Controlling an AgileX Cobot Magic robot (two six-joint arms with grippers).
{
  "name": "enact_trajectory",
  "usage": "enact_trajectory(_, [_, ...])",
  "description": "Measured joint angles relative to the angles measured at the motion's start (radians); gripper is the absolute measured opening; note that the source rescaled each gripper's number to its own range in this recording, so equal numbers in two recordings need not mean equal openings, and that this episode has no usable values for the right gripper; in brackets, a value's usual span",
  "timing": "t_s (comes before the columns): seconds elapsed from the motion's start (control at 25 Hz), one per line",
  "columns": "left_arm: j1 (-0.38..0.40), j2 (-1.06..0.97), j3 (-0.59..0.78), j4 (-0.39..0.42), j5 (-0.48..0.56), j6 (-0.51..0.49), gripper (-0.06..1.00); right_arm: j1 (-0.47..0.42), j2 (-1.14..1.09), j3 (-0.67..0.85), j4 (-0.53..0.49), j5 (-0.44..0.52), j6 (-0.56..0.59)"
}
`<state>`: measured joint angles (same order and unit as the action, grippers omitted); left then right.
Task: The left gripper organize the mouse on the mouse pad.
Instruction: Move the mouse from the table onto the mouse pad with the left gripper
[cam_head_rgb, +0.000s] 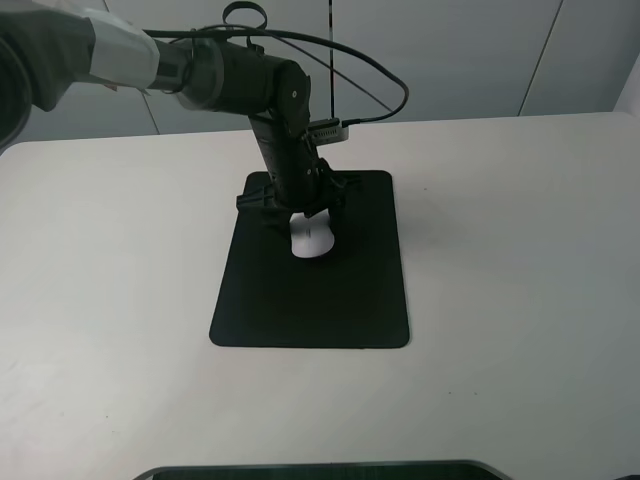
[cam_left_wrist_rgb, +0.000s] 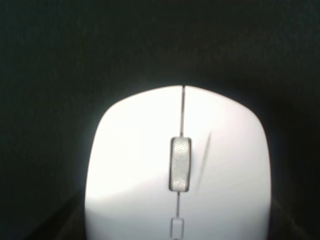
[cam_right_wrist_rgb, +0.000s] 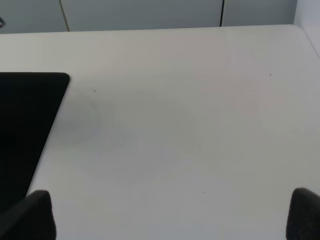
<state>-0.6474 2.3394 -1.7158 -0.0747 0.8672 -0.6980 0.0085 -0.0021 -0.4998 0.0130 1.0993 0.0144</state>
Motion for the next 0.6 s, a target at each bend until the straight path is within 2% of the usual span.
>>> enact_trajectory(0.2, [-0.002, 0.0, 0.0, 0.0, 0.0, 0.002, 0.02, 0.0, 0.0, 0.0, 0.0, 0.0, 0.0])
enact_trajectory(0.32, [-0.002, 0.0, 0.0, -0.002, -0.002, 0.048, 0.02, 0.0, 0.0, 0.0, 0.0, 0.0, 0.0])
enact_trajectory(0.36, [-0.002, 0.0, 0.0, -0.005, -0.003, 0.063, 0.28, 0.0, 0.0, 0.0, 0.0, 0.0, 0.0])
enact_trajectory(0.4, [-0.002, 0.0, 0.0, -0.013, -0.006, 0.072, 0.64, 0.0, 0.0, 0.0, 0.0, 0.0, 0.0])
enact_trajectory(0.44, [-0.002, 0.0, 0.0, -0.019, -0.009, 0.075, 0.82, 0.0, 0.0, 0.0, 0.0, 0.0, 0.0])
enact_trajectory(0.48, [-0.002, 0.0, 0.0, -0.022, -0.009, 0.079, 0.9, 0.0, 0.0, 0.0, 0.0, 0.0, 0.0])
enact_trajectory(0.6, [-0.002, 0.0, 0.0, -0.026, -0.007, 0.083, 0.98, 0.0, 0.0, 0.0, 0.0, 0.0, 0.0])
